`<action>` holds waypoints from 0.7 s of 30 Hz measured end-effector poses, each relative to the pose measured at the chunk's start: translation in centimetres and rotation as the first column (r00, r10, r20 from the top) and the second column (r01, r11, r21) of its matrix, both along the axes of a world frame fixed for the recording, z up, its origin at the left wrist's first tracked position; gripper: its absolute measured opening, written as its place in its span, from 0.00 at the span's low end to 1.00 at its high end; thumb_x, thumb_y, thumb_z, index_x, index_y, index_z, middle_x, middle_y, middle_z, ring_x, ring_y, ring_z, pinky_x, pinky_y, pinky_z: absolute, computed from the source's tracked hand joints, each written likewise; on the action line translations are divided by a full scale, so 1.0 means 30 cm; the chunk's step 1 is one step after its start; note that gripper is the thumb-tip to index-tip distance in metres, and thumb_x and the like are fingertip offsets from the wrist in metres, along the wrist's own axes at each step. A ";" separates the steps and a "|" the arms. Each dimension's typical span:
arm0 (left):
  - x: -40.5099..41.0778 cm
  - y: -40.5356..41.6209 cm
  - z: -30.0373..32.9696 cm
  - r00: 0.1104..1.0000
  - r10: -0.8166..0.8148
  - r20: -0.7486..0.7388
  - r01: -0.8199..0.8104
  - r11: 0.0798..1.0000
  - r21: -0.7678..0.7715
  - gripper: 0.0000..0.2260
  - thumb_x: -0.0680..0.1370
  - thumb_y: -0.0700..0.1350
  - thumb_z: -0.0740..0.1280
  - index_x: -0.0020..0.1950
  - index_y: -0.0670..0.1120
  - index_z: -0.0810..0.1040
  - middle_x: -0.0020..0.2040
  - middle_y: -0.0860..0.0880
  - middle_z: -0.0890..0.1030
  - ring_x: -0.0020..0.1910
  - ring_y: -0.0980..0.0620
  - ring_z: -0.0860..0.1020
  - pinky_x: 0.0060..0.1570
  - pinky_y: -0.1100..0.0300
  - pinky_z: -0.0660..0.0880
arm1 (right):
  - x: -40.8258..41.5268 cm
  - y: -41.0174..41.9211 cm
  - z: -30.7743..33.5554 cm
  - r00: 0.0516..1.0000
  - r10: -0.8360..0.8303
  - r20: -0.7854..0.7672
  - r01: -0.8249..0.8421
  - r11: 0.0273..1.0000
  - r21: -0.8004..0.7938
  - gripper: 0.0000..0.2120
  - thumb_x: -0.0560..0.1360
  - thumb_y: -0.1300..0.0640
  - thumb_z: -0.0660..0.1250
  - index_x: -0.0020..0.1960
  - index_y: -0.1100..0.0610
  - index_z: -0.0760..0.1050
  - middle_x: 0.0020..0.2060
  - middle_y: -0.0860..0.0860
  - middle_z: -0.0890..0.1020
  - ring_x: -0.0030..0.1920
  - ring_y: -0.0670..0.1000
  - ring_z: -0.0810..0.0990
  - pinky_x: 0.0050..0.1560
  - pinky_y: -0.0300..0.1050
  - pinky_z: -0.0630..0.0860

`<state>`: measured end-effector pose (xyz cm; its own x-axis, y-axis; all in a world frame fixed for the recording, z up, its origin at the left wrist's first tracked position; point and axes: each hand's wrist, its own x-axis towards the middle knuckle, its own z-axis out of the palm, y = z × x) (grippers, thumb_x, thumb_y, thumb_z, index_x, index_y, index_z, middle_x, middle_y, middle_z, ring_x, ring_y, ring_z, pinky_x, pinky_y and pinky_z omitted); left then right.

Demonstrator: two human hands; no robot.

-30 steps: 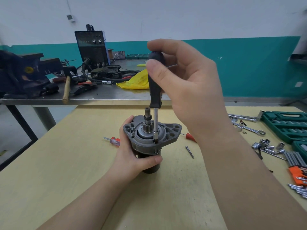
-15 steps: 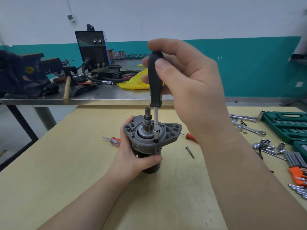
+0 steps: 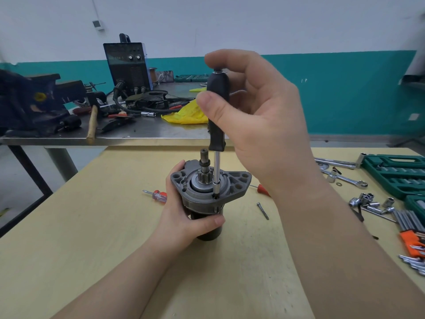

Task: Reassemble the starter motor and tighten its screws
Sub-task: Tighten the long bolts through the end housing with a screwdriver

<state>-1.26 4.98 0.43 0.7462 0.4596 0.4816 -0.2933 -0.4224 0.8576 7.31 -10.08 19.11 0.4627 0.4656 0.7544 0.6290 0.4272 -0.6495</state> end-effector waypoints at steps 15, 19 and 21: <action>0.001 0.000 0.011 1.000 -0.017 -0.004 0.017 1.000 -0.025 0.56 0.61 0.63 0.87 0.81 0.67 0.55 0.75 0.57 0.75 0.76 0.52 0.75 0.69 0.62 0.74 | 0.008 0.003 -0.004 0.996 0.043 -0.079 -0.041 0.999 0.027 0.07 0.81 0.57 0.71 0.57 0.47 0.82 0.44 0.44 0.86 0.47 0.50 0.85 0.54 0.58 0.85; 0.005 0.001 0.008 1.000 -0.013 0.007 0.013 1.000 -0.016 0.55 0.62 0.57 0.87 0.79 0.70 0.56 0.74 0.57 0.76 0.75 0.53 0.75 0.67 0.66 0.74 | 0.008 -0.002 -0.007 0.993 0.079 -0.092 -0.077 0.997 0.025 0.10 0.81 0.59 0.69 0.59 0.47 0.82 0.47 0.50 0.88 0.49 0.56 0.87 0.52 0.60 0.86; 0.007 0.002 0.006 1.000 -0.013 0.014 0.013 1.000 -0.015 0.54 0.63 0.54 0.86 0.79 0.71 0.57 0.74 0.56 0.76 0.75 0.52 0.75 0.67 0.67 0.74 | 0.004 0.002 -0.005 0.999 0.018 -0.045 -0.017 1.000 0.012 0.11 0.79 0.57 0.75 0.59 0.44 0.81 0.46 0.46 0.87 0.47 0.54 0.86 0.52 0.60 0.85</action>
<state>-1.03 5.05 0.62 0.7454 0.4573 0.4851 -0.3108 -0.4055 0.8597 7.44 -10.00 18.97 0.4879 0.4649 0.7388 0.5919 0.4459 -0.6715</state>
